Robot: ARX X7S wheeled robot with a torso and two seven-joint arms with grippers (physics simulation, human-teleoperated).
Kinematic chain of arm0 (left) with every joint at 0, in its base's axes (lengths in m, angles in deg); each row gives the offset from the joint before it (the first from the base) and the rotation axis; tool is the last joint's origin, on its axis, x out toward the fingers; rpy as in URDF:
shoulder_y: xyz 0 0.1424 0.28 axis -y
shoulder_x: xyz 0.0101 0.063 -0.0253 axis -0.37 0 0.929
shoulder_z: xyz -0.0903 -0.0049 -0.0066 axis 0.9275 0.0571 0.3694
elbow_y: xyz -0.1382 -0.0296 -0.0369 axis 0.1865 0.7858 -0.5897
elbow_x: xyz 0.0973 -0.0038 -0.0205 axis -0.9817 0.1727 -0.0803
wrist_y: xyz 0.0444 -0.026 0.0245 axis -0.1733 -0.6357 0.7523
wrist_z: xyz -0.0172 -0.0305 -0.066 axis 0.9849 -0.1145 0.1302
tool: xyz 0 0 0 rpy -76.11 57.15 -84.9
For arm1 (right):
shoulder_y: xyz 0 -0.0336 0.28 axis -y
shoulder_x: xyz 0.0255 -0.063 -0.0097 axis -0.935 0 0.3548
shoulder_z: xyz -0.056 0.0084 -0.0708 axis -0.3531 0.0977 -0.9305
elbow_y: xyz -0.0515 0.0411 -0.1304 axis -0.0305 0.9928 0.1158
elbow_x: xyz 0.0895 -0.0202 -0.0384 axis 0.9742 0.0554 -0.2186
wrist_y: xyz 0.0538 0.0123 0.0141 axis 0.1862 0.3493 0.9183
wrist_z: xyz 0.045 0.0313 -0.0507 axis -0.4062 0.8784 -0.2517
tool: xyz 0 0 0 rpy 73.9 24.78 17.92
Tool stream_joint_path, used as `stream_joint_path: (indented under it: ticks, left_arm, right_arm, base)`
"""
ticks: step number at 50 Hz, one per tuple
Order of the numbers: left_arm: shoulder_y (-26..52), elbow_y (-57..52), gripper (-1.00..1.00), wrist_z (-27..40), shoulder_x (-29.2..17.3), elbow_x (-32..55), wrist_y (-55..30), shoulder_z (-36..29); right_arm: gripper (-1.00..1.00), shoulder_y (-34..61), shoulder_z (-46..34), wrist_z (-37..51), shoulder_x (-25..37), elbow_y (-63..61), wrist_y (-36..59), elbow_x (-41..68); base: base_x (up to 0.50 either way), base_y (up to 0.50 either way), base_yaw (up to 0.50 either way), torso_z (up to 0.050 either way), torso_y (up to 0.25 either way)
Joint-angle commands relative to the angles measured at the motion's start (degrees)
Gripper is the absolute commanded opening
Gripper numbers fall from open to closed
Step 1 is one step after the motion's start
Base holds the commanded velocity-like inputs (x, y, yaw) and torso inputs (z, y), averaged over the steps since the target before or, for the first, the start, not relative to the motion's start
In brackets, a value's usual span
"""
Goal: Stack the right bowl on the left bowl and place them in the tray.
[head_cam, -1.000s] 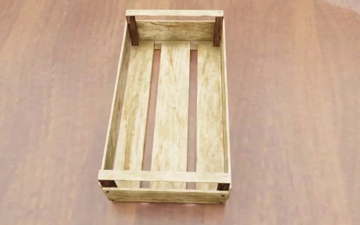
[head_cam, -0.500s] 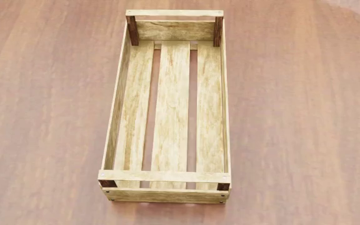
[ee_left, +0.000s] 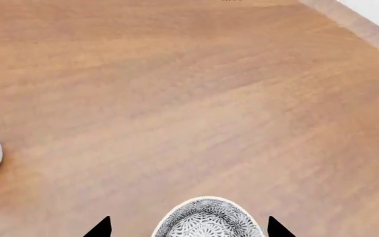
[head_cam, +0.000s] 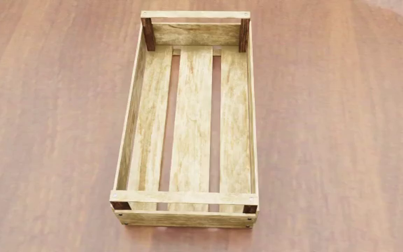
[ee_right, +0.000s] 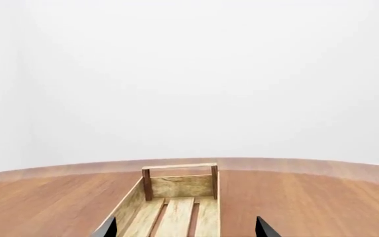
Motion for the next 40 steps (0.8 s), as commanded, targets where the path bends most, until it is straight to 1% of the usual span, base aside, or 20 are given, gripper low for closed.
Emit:
stream_joint_path:
  ticks: [1,9,16,24,32,40]
  left_arm:
    - [-0.89,0.15,1.00,-2.48,1.72,3.14,0.17,4.78]
    - [-0.73,1.46,1.00,-2.81,1.84,2.04,0.51,4.20]
    - [0.00,3.44,1.00,-4.05,1.92,-1.43,0.92,0.92]
    - [-0.81,3.07,1.00,-5.84,2.30,-6.10,2.74,-1.83]
    - [-1.44,2.90,1.00,-7.69,3.29,-6.33,3.17,-2.51]
    - [-1.03,2.58,1.00,-8.25,3.83,-2.17,1.89,-0.85]
  right_arm:
    - [1.00,0.13,1.12,-1.17,-1.09,0.17,0.17,-1.43]
    - [1.00,0.14,0.95,-1.09,-1.13,0.46,0.05,-1.51]
    - [1.00,0.30,0.72,-1.10,-1.17,0.69,0.19,-1.71]
    - [1.00,0.44,0.59,-1.02,-1.12,0.82,0.47,-1.88]
    - [1.00,0.62,0.35,-0.96,-1.21,1.07,0.62,-1.97]
    - [1.00,0.51,0.28,-0.82,-1.12,1.04,0.50,-2.10]
  base:
    - [0.00,0.00,0.00,0.000,0.000]
    - [0.00,0.00,0.00,0.000,0.000]
    - [0.00,0.00,0.00,0.000,0.000]
    - [0.00,0.00,0.00,0.000,0.000]
    - [0.00,0.00,0.00,0.000,0.000]
    - [0.00,0.00,0.00,0.000,0.000]
